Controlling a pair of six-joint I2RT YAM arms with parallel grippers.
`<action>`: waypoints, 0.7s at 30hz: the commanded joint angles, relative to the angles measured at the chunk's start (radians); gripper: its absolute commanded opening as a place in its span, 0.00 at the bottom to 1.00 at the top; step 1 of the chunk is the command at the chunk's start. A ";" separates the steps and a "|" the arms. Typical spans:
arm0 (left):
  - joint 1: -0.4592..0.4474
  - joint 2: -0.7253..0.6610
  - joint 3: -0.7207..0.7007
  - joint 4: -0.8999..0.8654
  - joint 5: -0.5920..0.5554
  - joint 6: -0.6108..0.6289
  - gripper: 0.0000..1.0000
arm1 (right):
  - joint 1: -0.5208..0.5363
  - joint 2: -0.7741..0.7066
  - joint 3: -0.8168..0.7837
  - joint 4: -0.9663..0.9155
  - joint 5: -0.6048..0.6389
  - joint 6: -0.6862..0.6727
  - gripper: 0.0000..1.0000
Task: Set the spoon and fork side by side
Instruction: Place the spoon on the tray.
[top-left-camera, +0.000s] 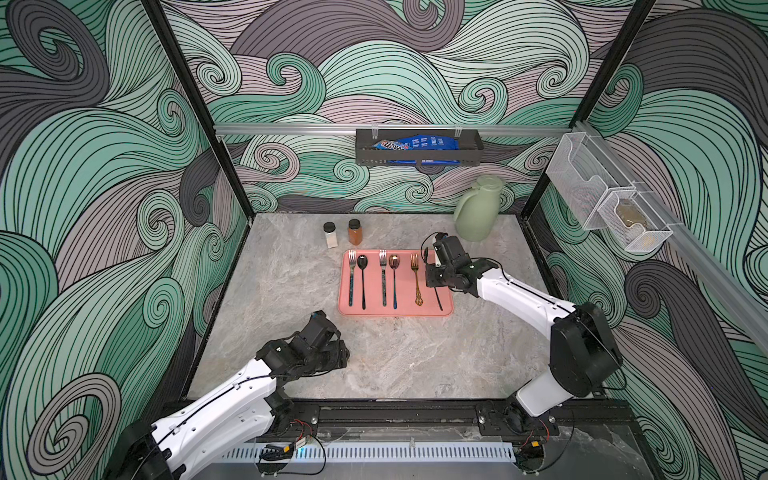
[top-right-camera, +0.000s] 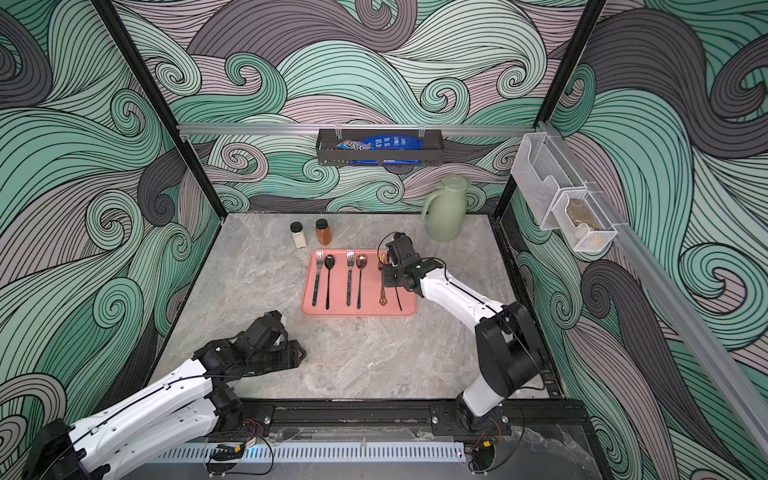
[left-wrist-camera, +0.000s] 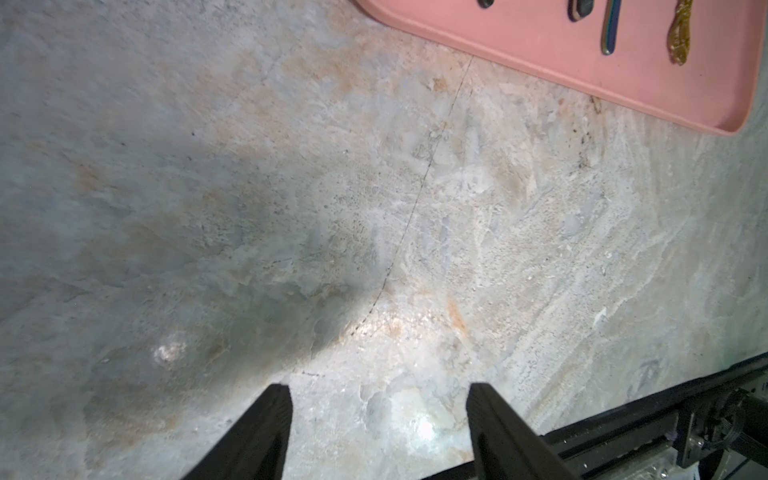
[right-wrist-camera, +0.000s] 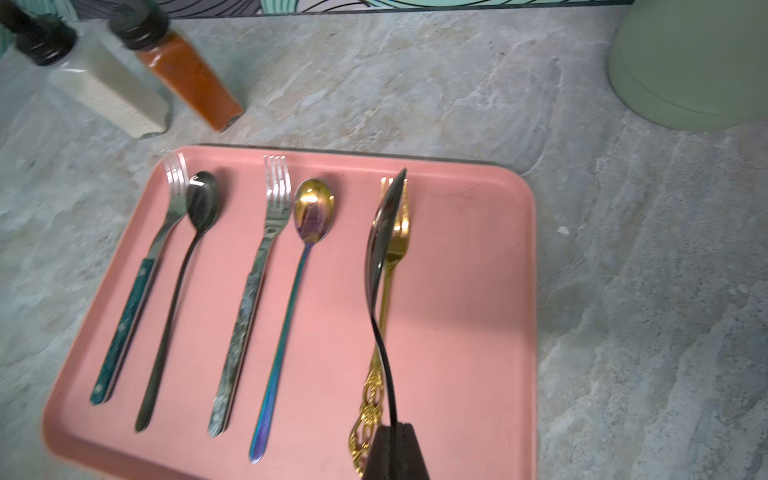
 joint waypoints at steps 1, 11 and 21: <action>0.004 0.032 0.021 0.040 -0.015 0.020 0.71 | -0.048 0.083 0.046 -0.006 0.008 0.016 0.03; 0.006 0.132 0.053 0.059 -0.021 0.028 0.71 | -0.065 0.261 0.095 0.039 0.002 0.066 0.03; 0.006 0.154 0.062 0.054 -0.019 0.029 0.71 | -0.076 0.334 0.132 0.052 -0.035 0.075 0.03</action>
